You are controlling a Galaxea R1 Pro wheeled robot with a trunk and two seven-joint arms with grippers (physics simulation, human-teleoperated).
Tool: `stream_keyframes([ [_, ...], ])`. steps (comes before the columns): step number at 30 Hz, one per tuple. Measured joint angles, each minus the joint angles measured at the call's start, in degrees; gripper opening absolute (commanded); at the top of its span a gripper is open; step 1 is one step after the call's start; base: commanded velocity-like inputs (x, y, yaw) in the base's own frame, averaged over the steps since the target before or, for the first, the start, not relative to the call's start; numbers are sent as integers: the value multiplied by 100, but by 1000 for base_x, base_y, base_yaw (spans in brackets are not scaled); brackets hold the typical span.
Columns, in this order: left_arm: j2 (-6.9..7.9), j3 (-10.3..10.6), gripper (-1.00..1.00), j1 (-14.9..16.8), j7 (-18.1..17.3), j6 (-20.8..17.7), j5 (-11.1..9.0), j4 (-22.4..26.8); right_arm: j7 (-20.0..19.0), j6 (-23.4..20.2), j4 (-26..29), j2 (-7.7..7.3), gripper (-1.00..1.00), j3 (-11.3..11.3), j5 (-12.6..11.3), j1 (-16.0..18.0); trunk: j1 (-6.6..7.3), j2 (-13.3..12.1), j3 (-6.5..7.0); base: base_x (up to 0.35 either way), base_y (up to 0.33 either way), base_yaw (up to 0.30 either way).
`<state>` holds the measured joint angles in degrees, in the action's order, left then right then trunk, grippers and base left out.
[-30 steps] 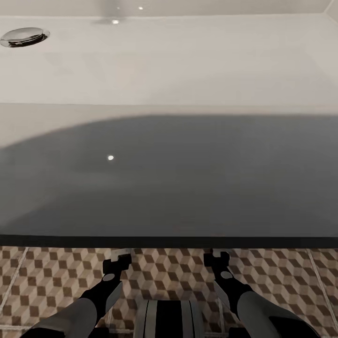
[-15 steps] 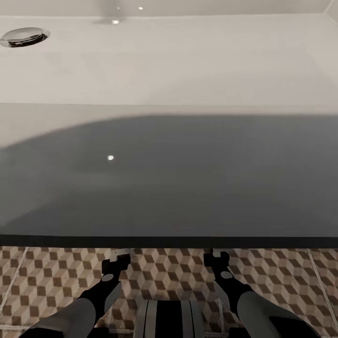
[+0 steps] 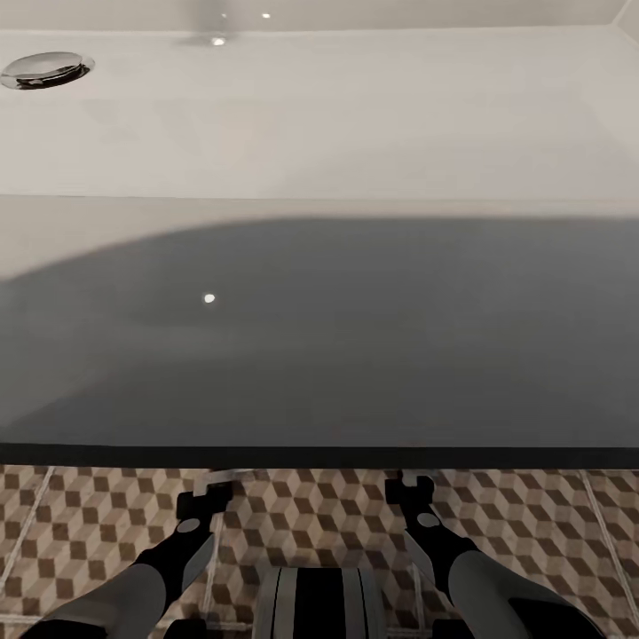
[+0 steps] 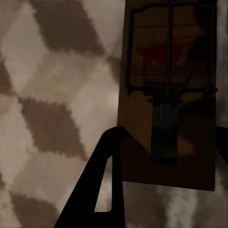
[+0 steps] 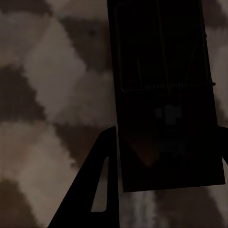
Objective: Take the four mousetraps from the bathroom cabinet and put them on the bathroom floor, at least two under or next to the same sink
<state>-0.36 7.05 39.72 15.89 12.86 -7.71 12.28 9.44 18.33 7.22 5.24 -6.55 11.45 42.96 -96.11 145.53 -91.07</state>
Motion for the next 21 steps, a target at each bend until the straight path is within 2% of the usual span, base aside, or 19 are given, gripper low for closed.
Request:
stream_keyframes([
  [5, 29, -5, -100, 0, -40, -14, -8, 12, 0, -26, -10, 0, -100, -3, -12, -1, 0, 0, 0, 0, 0, 0],
  [21, -6, -67, -100, 4, -63, -21, -17, 47, -1, -37, -122, 9, -100, -52, -49, 2, 0, 0, 0, 0, 0, 0],
])
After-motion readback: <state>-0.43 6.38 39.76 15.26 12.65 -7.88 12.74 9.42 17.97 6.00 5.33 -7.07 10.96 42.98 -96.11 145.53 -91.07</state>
